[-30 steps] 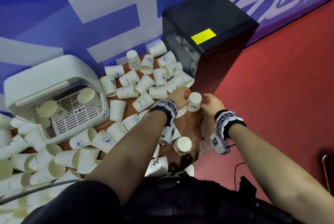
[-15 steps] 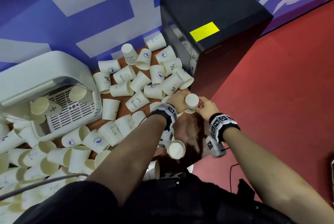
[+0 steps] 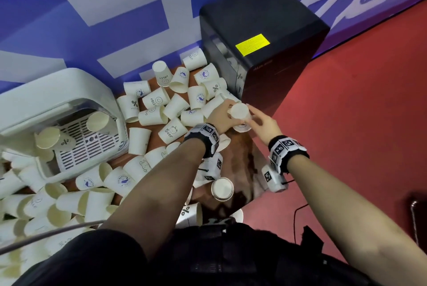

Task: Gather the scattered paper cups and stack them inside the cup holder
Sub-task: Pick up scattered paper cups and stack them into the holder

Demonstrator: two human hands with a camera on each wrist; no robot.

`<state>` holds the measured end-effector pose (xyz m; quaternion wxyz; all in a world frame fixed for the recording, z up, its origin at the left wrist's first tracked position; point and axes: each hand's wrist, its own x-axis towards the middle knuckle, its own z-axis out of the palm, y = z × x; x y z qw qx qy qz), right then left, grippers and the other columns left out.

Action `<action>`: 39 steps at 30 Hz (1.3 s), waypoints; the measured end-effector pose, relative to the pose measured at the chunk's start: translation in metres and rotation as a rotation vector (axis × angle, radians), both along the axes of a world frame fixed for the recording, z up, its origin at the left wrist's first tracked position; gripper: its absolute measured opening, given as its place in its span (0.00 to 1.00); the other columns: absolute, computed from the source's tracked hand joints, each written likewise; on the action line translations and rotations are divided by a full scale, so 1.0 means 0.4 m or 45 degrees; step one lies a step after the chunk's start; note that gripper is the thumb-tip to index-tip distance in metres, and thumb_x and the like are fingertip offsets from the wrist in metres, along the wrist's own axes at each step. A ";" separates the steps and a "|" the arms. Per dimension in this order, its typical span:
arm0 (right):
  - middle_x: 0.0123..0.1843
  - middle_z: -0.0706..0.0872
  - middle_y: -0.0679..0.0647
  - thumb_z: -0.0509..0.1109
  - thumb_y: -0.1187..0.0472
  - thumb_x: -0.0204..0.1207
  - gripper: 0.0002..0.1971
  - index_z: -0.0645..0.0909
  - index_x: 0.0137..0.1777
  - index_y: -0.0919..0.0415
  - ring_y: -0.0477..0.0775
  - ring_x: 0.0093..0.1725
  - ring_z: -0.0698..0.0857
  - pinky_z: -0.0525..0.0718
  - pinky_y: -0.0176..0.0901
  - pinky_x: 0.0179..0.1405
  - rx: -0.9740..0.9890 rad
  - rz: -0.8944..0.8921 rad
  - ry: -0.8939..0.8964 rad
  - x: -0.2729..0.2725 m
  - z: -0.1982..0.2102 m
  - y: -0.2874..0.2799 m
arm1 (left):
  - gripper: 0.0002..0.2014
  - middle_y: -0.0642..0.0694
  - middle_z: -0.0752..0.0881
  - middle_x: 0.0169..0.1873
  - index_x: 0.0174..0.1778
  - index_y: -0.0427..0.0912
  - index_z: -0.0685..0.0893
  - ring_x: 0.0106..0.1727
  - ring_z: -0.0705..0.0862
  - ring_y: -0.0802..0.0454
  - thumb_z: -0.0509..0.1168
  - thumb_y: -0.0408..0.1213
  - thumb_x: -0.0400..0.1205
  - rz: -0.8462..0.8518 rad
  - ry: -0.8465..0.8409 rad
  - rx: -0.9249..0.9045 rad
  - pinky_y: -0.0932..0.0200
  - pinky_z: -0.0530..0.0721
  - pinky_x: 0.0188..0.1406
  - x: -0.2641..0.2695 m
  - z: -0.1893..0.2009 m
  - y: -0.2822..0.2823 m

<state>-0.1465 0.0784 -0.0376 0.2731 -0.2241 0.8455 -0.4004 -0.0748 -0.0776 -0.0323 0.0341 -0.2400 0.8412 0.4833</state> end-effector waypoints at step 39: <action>0.59 0.84 0.55 0.69 0.66 0.77 0.10 0.86 0.57 0.60 0.50 0.57 0.81 0.75 0.36 0.58 -0.259 0.449 0.064 0.656 0.175 -0.677 | 0.39 0.43 0.83 0.59 0.75 0.49 0.62 0.55 0.85 0.43 0.77 0.43 0.72 0.612 0.097 -0.115 0.47 0.84 0.57 0.828 0.107 -0.519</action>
